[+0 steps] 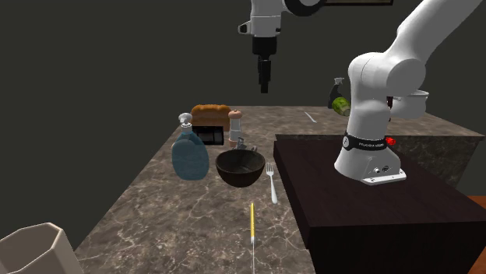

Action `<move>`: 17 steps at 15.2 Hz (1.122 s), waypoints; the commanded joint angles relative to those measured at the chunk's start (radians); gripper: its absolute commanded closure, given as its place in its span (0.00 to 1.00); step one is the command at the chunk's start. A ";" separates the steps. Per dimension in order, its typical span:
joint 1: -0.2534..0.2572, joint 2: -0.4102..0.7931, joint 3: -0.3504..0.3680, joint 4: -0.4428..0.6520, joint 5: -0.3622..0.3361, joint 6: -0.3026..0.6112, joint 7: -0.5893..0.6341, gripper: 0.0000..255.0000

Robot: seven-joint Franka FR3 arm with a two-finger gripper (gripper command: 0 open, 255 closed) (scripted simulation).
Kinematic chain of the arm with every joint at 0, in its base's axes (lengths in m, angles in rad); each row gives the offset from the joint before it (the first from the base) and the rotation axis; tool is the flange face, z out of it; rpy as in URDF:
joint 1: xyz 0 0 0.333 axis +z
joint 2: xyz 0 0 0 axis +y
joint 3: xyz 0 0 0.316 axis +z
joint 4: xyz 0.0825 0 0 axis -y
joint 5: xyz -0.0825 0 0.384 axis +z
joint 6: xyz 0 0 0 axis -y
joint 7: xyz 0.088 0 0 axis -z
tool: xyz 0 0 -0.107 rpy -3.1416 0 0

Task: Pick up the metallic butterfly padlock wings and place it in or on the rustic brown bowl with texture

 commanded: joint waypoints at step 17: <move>-0.032 0.725 -0.243 0.067 0.098 0.674 -0.382 0.00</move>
